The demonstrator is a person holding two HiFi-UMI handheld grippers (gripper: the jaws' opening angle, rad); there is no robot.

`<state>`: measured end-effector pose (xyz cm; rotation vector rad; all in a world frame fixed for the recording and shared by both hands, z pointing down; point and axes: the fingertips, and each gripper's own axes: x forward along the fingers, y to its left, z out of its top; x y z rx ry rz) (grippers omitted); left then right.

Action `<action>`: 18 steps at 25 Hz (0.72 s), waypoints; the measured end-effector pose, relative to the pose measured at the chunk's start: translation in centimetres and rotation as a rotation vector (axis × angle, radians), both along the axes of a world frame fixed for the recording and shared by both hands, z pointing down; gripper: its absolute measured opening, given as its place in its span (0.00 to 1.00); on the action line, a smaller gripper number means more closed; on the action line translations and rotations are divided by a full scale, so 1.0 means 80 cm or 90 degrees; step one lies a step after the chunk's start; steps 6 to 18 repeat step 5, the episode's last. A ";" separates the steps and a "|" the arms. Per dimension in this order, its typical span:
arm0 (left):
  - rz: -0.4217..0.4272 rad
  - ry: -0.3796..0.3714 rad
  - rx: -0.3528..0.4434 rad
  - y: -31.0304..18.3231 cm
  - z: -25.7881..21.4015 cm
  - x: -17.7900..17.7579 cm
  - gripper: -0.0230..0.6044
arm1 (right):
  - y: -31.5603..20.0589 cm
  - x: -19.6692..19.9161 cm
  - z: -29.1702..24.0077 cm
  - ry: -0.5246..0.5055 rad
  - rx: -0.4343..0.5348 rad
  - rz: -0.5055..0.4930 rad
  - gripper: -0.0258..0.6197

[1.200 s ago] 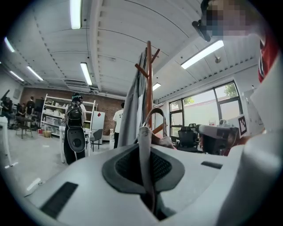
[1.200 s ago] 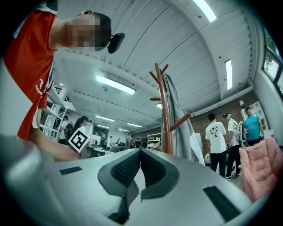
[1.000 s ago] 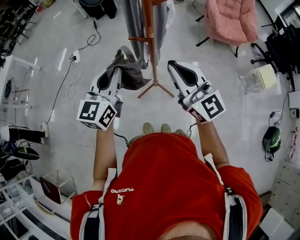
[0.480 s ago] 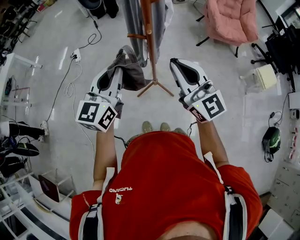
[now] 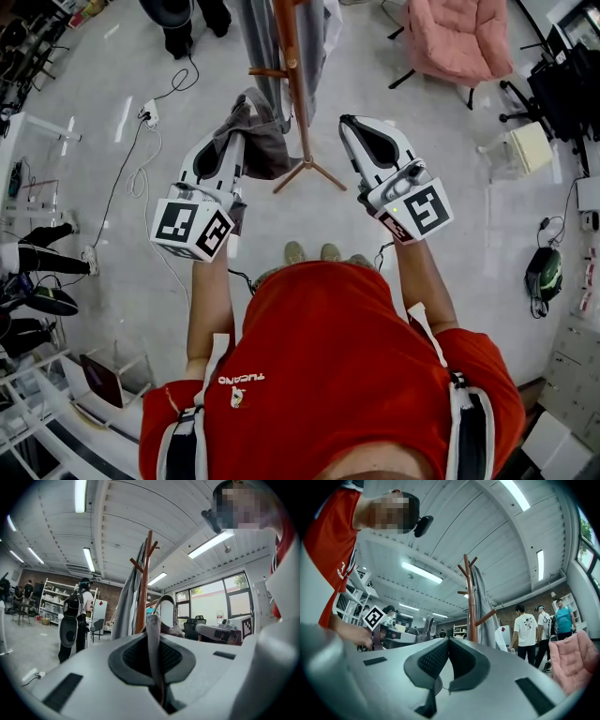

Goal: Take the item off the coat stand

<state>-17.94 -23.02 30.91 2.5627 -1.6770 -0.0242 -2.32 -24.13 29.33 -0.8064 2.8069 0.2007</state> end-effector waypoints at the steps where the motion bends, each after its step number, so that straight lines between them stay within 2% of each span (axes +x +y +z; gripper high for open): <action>1: 0.001 0.000 0.000 -0.001 0.000 0.001 0.06 | -0.001 0.001 0.001 0.000 0.000 0.001 0.08; 18: 0.003 0.003 -0.001 -0.006 0.003 0.007 0.06 | -0.003 0.006 0.003 0.001 -0.001 0.004 0.08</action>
